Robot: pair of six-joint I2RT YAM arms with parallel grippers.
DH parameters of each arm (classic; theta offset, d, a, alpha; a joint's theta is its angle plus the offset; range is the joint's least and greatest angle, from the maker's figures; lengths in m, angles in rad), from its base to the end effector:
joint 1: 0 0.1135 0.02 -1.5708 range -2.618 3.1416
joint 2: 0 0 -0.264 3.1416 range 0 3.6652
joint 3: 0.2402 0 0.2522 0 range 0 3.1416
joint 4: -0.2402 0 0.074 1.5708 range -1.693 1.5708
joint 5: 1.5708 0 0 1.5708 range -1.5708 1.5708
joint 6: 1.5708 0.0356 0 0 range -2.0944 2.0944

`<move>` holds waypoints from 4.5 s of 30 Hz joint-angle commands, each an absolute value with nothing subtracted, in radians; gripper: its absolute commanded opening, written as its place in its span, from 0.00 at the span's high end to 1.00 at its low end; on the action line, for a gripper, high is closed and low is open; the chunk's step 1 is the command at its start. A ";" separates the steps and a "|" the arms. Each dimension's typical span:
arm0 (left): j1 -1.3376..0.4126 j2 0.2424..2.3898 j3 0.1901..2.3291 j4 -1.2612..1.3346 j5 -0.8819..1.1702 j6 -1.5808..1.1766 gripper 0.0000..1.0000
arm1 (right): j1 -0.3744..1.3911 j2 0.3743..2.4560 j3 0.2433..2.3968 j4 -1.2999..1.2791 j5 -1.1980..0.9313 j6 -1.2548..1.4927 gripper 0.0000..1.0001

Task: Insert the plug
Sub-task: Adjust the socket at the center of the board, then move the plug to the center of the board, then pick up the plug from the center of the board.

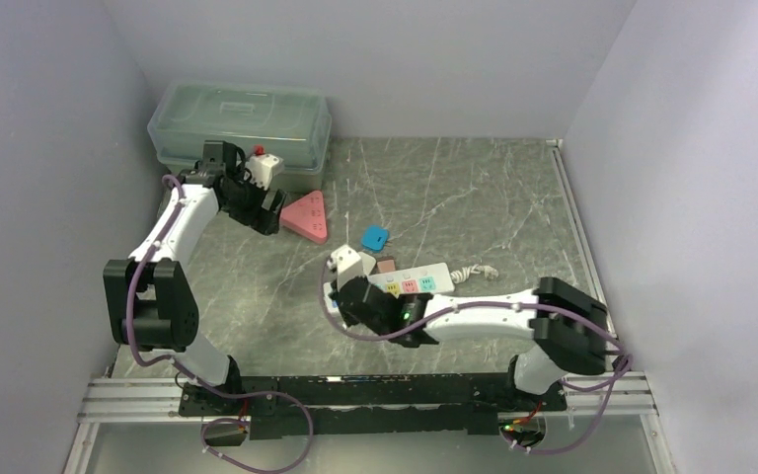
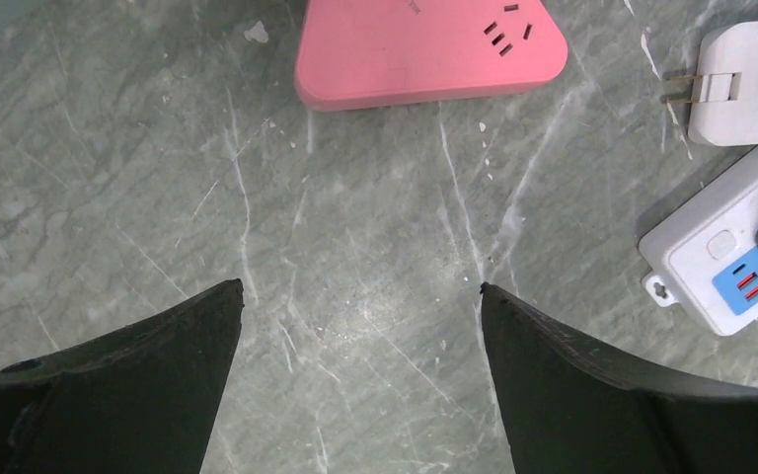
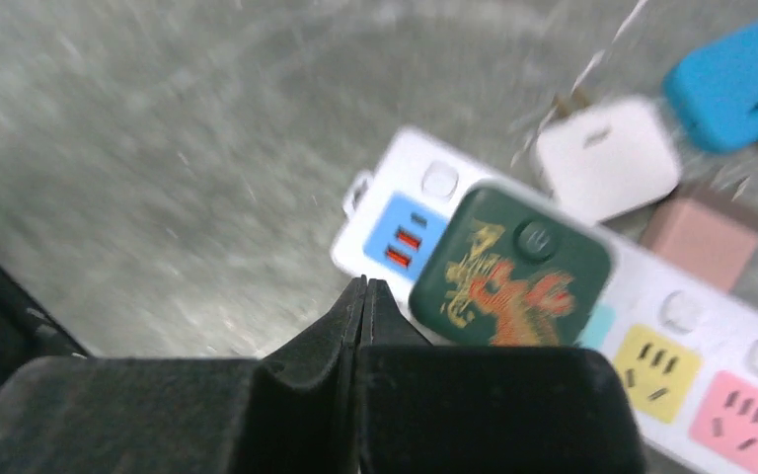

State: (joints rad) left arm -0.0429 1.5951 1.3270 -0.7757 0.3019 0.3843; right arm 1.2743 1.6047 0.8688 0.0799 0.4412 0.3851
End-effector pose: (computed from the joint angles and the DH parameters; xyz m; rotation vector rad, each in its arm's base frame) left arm 0.3321 -0.0249 0.2770 0.6457 2.4808 -0.2666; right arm 0.1124 0.3159 0.1926 -0.7199 2.0703 0.4613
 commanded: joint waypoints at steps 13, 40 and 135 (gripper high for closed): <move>-0.033 1.803 1.337 -0.552 0.384 0.772 0.04 | 0.845 1.724 1.343 -0.036 0.465 0.380 1.00; -0.033 1.921 1.315 -0.422 0.578 1.134 0.29 | 0.618 2.200 1.618 0.193 -0.487 0.648 0.07; -0.144 1.869 1.287 -0.598 0.736 0.427 0.41 | 0.564 2.023 1.338 0.209 -0.455 0.533 0.27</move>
State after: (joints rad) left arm -0.1600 1.8389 1.2591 -0.5789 0.6781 0.5095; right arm 0.5652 2.0220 1.3079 0.1371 -0.4294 0.5167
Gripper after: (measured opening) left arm 0.592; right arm 0.729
